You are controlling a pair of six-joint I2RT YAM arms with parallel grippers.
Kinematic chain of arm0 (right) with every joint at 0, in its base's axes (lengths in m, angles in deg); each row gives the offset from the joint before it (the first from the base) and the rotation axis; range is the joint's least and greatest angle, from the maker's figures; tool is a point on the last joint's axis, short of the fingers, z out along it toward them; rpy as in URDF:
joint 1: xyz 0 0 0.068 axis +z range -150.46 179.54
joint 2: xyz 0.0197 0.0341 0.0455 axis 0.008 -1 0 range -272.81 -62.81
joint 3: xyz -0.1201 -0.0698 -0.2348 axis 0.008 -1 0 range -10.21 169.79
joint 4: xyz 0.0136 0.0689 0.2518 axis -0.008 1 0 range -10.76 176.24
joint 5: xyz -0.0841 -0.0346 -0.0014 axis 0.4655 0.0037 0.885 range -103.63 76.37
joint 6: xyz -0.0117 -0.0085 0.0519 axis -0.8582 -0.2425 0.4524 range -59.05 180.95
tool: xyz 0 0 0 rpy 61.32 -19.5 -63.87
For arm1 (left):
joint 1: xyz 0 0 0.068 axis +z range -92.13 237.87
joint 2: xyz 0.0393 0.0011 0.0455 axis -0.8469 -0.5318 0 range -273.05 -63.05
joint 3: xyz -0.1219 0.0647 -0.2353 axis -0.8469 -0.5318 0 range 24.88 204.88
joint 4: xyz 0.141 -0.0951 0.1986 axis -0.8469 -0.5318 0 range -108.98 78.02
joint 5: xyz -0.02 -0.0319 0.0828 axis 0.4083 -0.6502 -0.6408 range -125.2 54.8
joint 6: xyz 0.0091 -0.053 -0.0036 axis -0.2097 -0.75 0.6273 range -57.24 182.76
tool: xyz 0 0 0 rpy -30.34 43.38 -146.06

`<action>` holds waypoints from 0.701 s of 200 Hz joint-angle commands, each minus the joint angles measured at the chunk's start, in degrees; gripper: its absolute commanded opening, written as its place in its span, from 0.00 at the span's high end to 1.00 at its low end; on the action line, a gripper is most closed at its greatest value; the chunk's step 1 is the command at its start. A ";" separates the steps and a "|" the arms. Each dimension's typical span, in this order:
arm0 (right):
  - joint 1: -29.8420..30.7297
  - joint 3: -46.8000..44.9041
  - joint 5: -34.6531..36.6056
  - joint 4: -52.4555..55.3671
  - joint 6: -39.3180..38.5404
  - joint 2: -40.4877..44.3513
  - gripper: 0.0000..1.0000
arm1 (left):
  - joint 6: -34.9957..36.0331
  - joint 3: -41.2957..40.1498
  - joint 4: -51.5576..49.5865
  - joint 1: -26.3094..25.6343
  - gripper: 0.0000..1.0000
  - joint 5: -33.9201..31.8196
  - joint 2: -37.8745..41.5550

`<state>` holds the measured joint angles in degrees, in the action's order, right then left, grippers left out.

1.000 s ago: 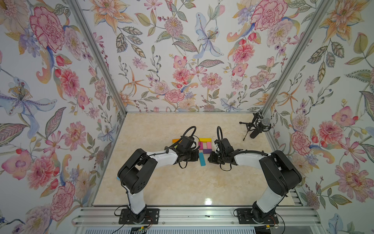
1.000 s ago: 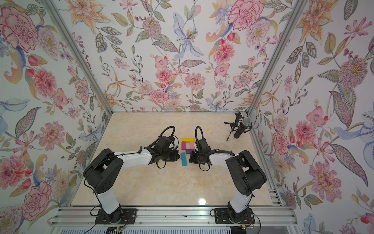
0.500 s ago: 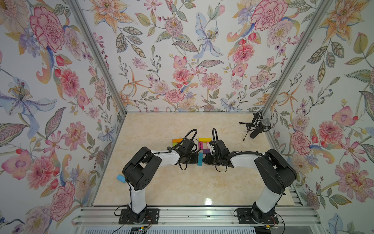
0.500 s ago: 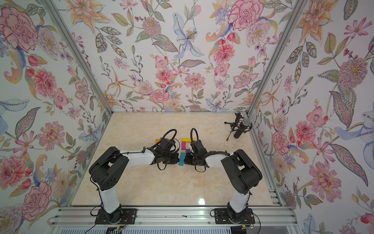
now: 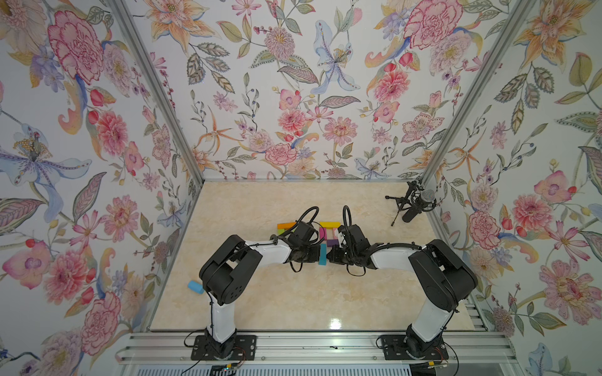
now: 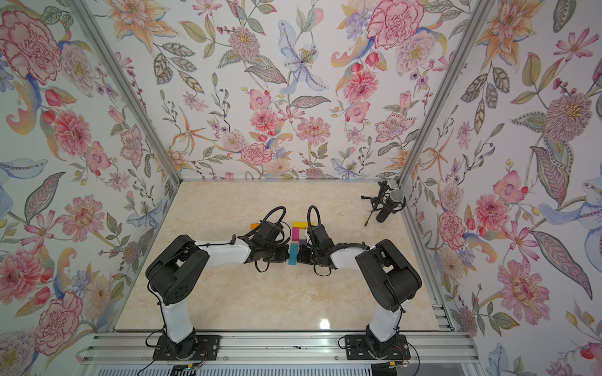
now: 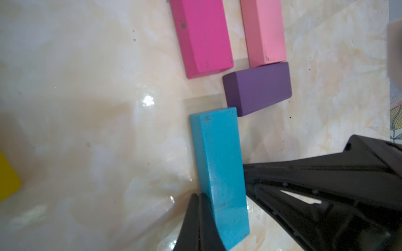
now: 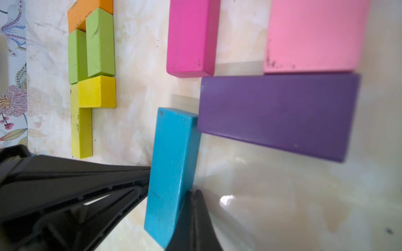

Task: Assemble the letter p with building blocks
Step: Assemble the building block at the center of the board.

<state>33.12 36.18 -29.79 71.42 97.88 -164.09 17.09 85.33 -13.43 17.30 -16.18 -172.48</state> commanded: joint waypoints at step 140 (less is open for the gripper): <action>-2.82 0.34 -0.87 4.07 -1.02 -1.72 1.00 | 0.91 1.47 -1.89 -1.52 1.00 1.41 -2.42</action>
<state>30.72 36.23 -31.28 71.68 97.62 -164.17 17.33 86.92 -13.24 16.99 -15.74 -173.83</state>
